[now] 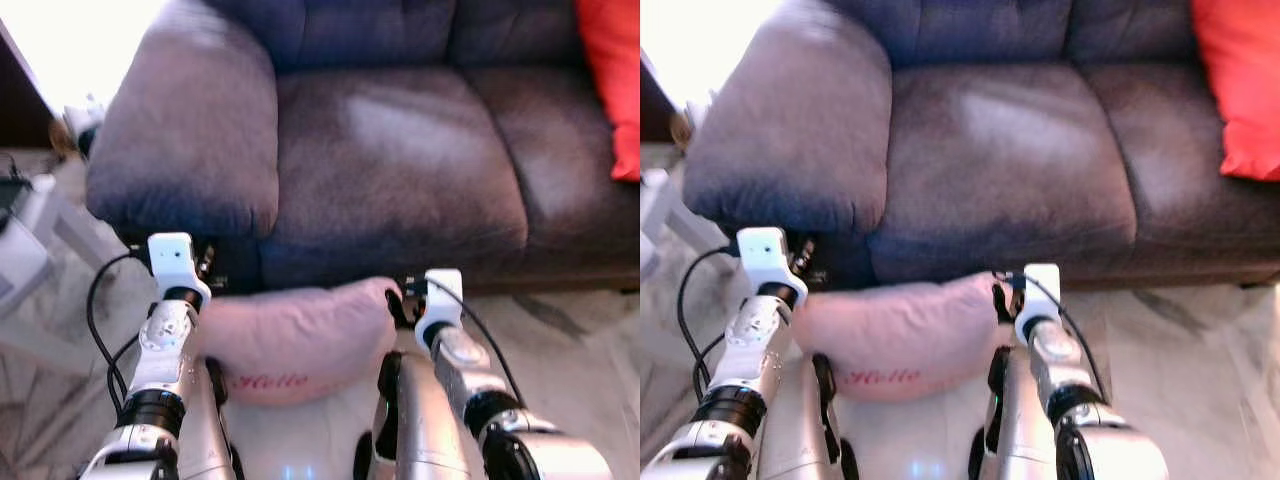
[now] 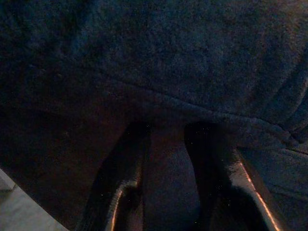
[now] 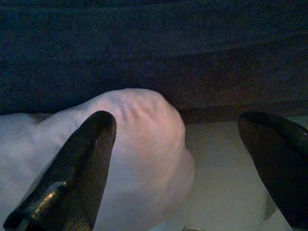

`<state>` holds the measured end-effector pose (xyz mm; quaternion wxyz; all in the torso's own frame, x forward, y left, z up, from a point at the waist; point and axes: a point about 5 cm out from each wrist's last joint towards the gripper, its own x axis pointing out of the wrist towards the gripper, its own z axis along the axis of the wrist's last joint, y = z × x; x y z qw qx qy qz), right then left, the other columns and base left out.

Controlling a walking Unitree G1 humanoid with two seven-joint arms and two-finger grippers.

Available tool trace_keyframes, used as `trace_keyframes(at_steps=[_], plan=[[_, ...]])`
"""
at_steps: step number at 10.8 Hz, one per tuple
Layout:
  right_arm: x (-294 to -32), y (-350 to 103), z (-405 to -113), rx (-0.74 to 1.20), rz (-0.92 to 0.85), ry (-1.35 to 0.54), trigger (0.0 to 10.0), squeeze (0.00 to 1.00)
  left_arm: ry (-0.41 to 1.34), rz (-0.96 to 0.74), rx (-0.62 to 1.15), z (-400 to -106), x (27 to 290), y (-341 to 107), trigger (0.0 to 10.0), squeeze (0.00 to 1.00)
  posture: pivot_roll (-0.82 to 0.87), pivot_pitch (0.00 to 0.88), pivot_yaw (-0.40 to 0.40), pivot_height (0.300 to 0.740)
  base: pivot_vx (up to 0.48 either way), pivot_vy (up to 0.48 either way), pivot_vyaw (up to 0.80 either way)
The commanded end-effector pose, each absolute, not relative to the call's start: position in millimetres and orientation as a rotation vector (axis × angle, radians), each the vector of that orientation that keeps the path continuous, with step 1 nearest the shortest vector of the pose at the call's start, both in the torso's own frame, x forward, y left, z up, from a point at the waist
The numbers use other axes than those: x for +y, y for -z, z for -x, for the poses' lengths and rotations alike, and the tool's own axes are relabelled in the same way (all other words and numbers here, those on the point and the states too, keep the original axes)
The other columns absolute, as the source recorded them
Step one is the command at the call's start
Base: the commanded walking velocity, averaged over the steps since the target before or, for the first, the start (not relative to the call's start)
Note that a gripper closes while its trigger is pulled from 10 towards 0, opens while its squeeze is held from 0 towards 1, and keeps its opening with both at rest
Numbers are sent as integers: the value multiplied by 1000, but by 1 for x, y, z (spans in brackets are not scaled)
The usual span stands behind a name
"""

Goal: Move the pillow to the sofa from floor

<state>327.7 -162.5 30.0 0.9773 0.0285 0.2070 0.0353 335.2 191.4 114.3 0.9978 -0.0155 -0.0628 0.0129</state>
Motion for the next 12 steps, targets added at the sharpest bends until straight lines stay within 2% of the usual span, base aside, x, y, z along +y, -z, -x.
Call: trace_keyframes(at_steps=[1, 2, 4, 6, 7, 9, 12], plan=[[-163, -30, -328, 428, -67, -76, 10000, 1000, -32, 38, -170, -335, 191, -127, 10000, 0, 81, 253, -96, 487, 0, 0, 0], [-156, -39, -336, 394, -129, -122, 10000, 1000, -31, 38, -218, -333, 189, -142, 10000, 0, 89, 274, -102, 487, 0, 0, 0], [-148, -46, -341, 389, -112, -161, 10000, 1000, -22, 36, -258, -330, 187, -159, 10000, 0, 107, 295, -109, 487, 0, 0, 0], [-148, -50, -344, 384, -125, -151, 10000, 1000, -56, 7, -214, -322, 194, -152, 10000, 0, 111, 323, -116, 487, 0, 0, 0], [-149, -50, -344, 383, -124, -153, 10000, 1000, -140, 39, -110, -296, 205, -130, 10000, 0, 105, 348, -118, 487, 0, 0, 0], [-153, -48, -343, 392, -115, -153, 10000, 1000, -262, -7, -215, -257, 217, -148, 10000, 0, 120, 377, -129, 487, 0, 0, 0], [-159, -51, -345, 395, -126, -130, 10000, 1000, -260, -74, -192, -225, 223, -163, 10000, 0, 128, 420, -139, 487, 0, 0, 0]])
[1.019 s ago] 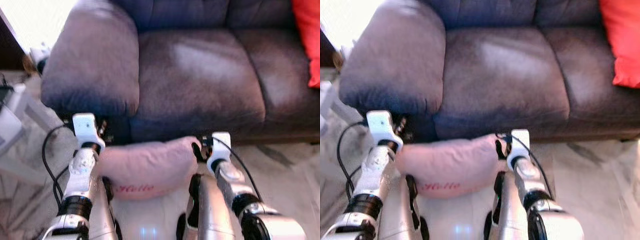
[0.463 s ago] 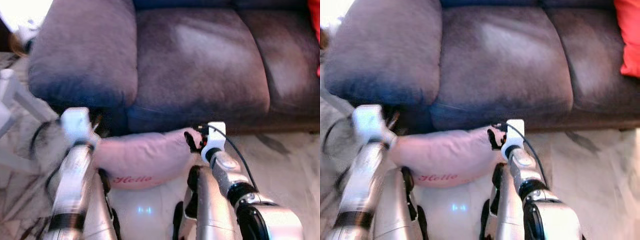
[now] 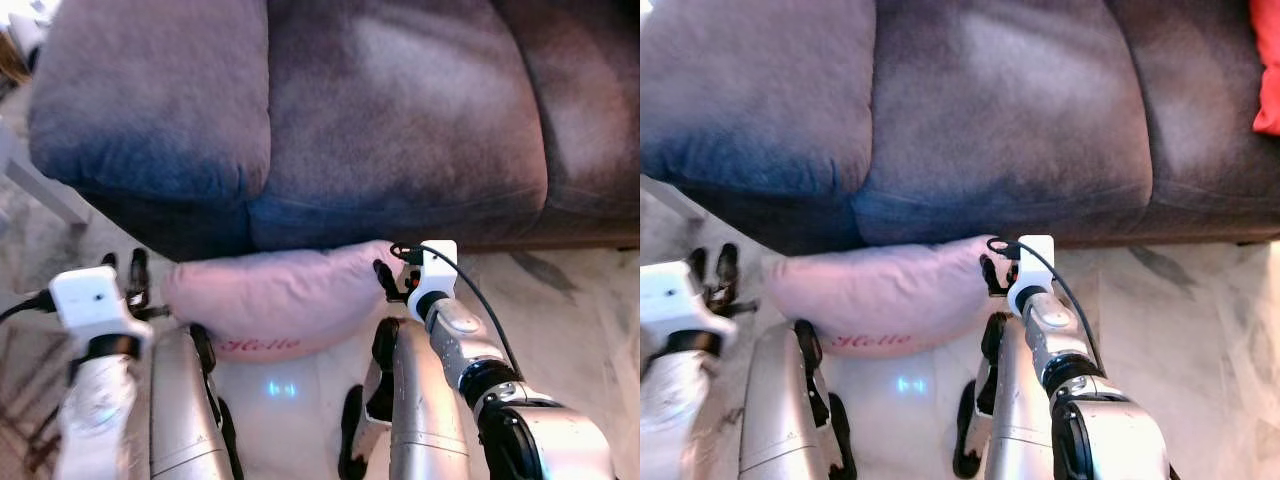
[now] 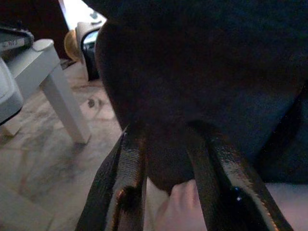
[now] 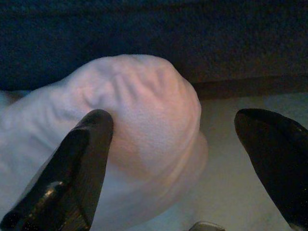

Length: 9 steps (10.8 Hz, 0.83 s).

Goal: Move the pillow to the sofa from floor

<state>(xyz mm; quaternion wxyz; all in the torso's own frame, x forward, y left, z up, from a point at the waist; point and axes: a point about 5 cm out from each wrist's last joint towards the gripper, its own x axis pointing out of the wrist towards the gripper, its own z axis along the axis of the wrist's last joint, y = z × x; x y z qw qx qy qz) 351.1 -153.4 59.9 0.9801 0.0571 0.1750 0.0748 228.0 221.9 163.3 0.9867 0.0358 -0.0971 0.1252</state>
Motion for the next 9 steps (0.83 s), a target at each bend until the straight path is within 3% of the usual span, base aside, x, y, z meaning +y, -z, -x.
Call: trace_keyframes(at_steps=[1, 2, 4, 7, 9], plan=[[-158, -51, -345, 393, -130, -133, 10000, 1000, -265, -78, -191, -222, 224, -168, 10000, 0, 134, 431, -140, 487, 0, 0, 0], [-155, -51, -345, 396, -134, -155, 10000, 0, -263, -74, -189, -216, 221, -175, 10000, 0, 137, 446, -141, 487, 0, 0, 0], [-152, -54, -348, 386, -172, -166, 10000, 0, -245, -63, -186, -210, 213, -185, 10000, 0, 146, 462, -143, 487, 0, 0, 0], [-139, -59, -350, 355, -433, -222, 10000, 0, -203, -37, -168, -209, 206, -193, 10000, 0, 158, 473, -137, 487, 0, 0, 0], [-135, -49, -343, 388, -452, -226, 10000, 0, -147, -16, -163, -210, 198, -199, 10000, 0, 168, 481, -128, 487, 0, 0, 0]])
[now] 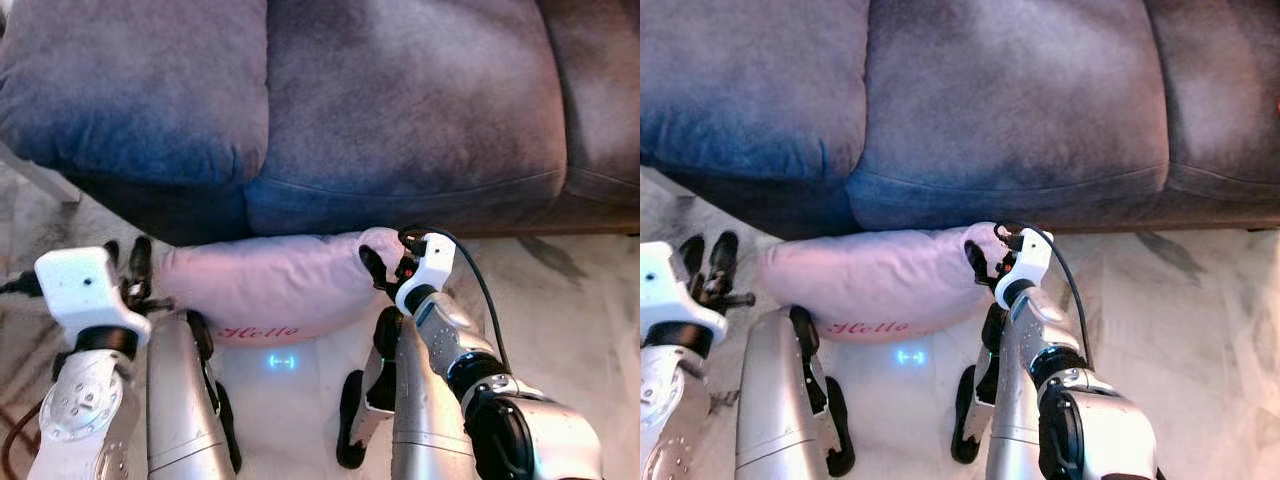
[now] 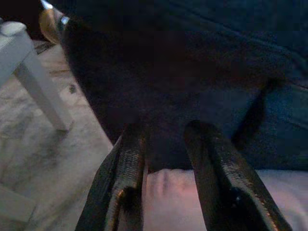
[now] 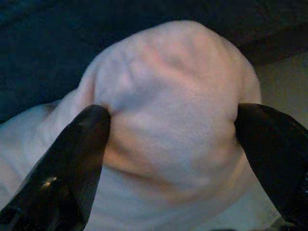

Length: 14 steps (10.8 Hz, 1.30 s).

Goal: Move the pillow to the sofa from floor

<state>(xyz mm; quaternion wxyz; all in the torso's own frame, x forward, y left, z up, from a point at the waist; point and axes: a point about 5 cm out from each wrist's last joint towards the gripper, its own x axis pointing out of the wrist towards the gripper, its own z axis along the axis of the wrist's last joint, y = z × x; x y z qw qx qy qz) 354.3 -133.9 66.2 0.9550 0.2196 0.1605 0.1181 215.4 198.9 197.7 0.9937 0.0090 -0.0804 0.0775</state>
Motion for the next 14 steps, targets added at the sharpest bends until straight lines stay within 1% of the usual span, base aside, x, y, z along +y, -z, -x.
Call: trace_keyframes(at_steps=[1, 2, 3, 4, 7, 12, 13, 14], plan=[[-135, -48, -342, 390, -458, -226, 10000, 0, -140, -16, -160, -210, 197, -201, 10000, 0, 172, 486, -124, 487, 0, 0, 0], [-134, -46, -341, 396, -452, -228, 10000, 0, -121, -14, -151, -210, 195, -203, 10000, 0, 176, 488, -120, 487, 0, 0, 0], [-135, -46, -341, 393, -432, -218, 0, 0, -115, -16, -149, -210, 194, -204, 10000, 0, 178, 491, -116, 487, 0, 0, 0], [-135, -47, -342, 382, -444, -200, 0, 0, -107, -19, -147, -211, 192, -205, 10000, 0, 180, 493, -114, 487, 0, 0, 0], [-130, -49, -342, 368, -465, -232, 0, 0, -95, -19, -144, -212, 190, -210, 10000, 0, 182, 499, -112, 487, 0, 0, 0], [-130, -47, -340, 359, -472, -229, 0, 0, -88, -15, -128, -212, 188, -210, 10000, 0, 184, 503, -113, 487, 0, 0, 0], [-128, -48, -340, 355, -477, -234, 0, 0, -94, -14, -117, -213, 188, -209, 10000, 0, 185, 499, -113, 487, 0, 0, 0], [-128, -49, -341, 353, -476, -237, 0, 0, -131, 24, -63, -212, 194, -199, 10000, 0, 185, 495, -113, 487, 0, 0, 0]])
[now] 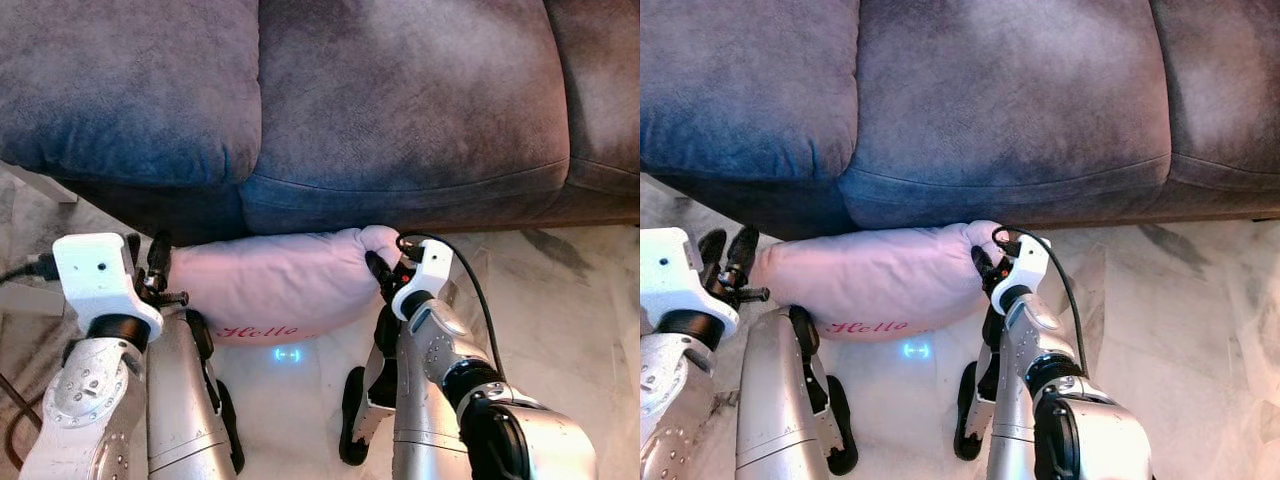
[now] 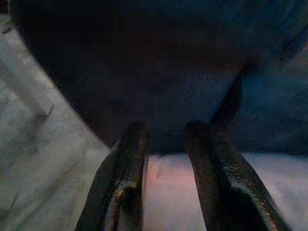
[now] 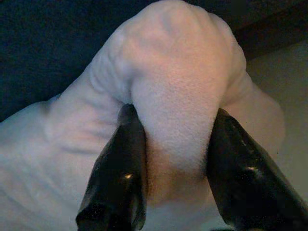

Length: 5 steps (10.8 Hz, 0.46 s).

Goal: Move the pillow to the sofa from floor

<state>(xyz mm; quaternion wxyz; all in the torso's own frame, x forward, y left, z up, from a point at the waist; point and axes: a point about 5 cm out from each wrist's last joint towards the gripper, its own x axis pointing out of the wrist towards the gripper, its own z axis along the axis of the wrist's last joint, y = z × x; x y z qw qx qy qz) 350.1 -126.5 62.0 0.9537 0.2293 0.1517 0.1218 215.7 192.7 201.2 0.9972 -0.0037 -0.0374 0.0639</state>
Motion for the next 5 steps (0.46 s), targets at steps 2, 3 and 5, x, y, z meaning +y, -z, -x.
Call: trace_keyframes(at_steps=[2, 3, 5], plan=[[-127, -49, -341, 352, -468, -241, 0, 0, -307, 79, 60, -203, 218, -178, 10000, 0, 180, 492, -115, 487, 0, 0, 0], [-129, -49, -342, 354, -460, -234, 0, 0, -356, 112, 115, -198, 224, -170, 10000, 1000, 183, 494, -114, 487, 0, 0, 0], [-130, -49, -342, 355, -459, -231, 0, 0, -344, 278, 268, -197, 221, -146, 10000, 1000, 175, 497, -118, 487, 0, 0, 0]])
